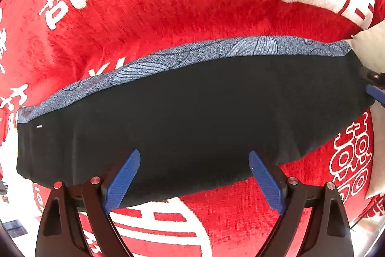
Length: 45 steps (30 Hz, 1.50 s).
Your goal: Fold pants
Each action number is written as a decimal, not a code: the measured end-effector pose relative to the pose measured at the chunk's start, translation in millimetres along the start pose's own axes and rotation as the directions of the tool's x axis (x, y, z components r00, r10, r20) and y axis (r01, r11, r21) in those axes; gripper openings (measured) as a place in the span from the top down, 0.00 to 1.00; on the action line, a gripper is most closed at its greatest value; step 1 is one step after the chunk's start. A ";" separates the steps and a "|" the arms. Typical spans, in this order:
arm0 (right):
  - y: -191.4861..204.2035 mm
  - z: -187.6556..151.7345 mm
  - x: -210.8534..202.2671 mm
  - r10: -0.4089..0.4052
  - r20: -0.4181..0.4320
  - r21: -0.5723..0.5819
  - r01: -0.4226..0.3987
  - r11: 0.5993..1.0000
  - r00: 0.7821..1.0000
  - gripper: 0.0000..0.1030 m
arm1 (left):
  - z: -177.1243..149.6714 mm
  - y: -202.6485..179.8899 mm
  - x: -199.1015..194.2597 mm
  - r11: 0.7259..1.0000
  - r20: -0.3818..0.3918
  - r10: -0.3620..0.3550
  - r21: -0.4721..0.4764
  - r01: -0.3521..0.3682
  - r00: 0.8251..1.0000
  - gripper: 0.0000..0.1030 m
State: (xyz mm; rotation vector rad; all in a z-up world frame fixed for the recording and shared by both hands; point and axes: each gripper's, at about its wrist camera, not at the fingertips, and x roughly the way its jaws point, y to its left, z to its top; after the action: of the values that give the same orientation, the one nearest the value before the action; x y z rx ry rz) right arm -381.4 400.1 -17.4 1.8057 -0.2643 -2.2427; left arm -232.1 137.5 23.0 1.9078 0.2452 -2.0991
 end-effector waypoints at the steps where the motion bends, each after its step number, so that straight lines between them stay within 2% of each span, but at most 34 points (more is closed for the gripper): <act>1: -7.0 -2.4 12.6 -0.021 -0.058 -0.003 0.021 1.000 0.998 0.36 | -0.2 -2.0 1.1 1.000 -0.008 0.004 0.000 -0.004 1.000 0.10; 2: -12.7 -6.8 18.1 -0.005 -0.081 -0.003 0.005 1.000 0.997 0.38 | -0.4 -2.8 1.4 1.000 -0.012 0.006 -0.002 -0.006 1.000 0.10; 3: -12.0 -9.3 11.5 0.001 -0.051 -0.033 -0.003 0.999 0.999 0.38 | -1.0 -2.7 1.5 1.000 -0.017 0.007 -0.007 -0.008 1.000 0.10; 6: -7.2 -12.2 -1.2 -0.013 -0.070 -0.065 0.009 0.998 0.997 0.38 | -0.7 -4.6 -0.2 1.000 -0.012 0.013 -0.011 -0.013 1.000 0.10; 10: -1.7 -5.7 -17.8 0.091 -0.035 -0.043 -0.092 0.995 0.995 0.38 | 3.3 -4.9 0.7 0.999 -0.016 0.022 -0.026 -0.022 1.000 0.10; 12: 9.2 -0.1 -9.3 0.110 -0.064 -0.067 -0.115 0.991 0.992 0.36 | 8.6 -3.0 -2.3 0.999 -0.009 0.019 -0.046 -0.019 1.000 0.10; 16: 11.3 -9.7 11.8 0.081 -0.122 -0.073 -0.091 0.993 0.989 0.35 | 30.0 -0.7 -10.3 0.996 0.013 0.003 -0.085 -0.002 1.000 0.10; 18: 7.1 -16.5 12.1 0.099 -0.098 -0.083 -0.108 0.991 0.990 0.33 | 45.5 -2.7 -10.8 0.996 0.036 -0.013 -0.093 0.016 0.999 0.10; 21: 6.0 -23.5 8.6 0.126 -0.098 -0.132 -0.139 0.981 0.987 0.24 | 71.4 -16.8 2.7 0.997 0.057 0.004 -0.083 0.001 0.998 0.10; 25: 5.8 -25.6 6.4 0.129 -0.100 -0.175 -0.145 0.974 0.987 0.21 | 94.9 -35.7 26.1 0.993 0.059 0.004 -0.115 0.003 0.998 0.10; 29: 3.7 -28.2 8.1 0.148 -0.095 -0.166 -0.162 0.973 0.984 0.17 | 107.5 -47.5 57.1 0.990 0.022 0.067 -0.123 -0.064 0.998 0.10; 31: 2.9 -29.0 8.5 0.157 -0.103 -0.171 -0.173 0.970 0.982 0.14 | 107.1 -42.1 57.9 0.986 0.019 0.041 -0.161 -0.038 0.999 0.10; 33: 6.1 -28.1 9.6 0.163 -0.133 -0.206 -0.188 0.960 0.978 0.08 | 105.4 -37.1 48.9 0.989 0.023 0.040 -0.146 -0.036 0.999 0.10; 34: 14.0 -27.5 15.0 0.160 -0.151 -0.226 -0.192 0.955 0.975 0.00 | 102.4 -35.8 42.8 0.991 0.034 0.042 -0.125 -0.038 0.999 0.10; 37: 23.1 -21.1 11.7 0.110 -0.152 -0.251 -0.146 0.957 0.982 0.00 | 87.2 -28.3 22.1 0.996 0.052 -0.008 -0.084 0.013 0.999 0.10; 39: 17.0 -19.2 3.7 0.138 -0.134 -0.199 -0.163 0.966 0.981 0.00 | 71.7 -20.5 10.2 0.995 0.049 -0.050 -0.079 0.054 0.998 0.10; 41: 5.6 -19.3 -9.1 0.206 -0.112 -0.102 -0.218 0.971 0.972 0.00 | 56.0 -15.0 3.2 0.994 0.037 -0.077 -0.073 0.080 0.996 0.10; 45: -20.3 -36.2 -36.3 0.344 -0.050 0.070 -0.341 0.938 0.937 0.00 | 28.4 -6.8 6.8 0.993 -0.015 -0.088 -0.081 0.086 0.996 0.10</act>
State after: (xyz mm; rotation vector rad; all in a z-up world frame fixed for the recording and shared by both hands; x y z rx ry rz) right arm -340.3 431.0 2.6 1.6997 -0.5922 -1.9518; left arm -261.6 134.2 18.8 1.9030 0.4174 -2.0933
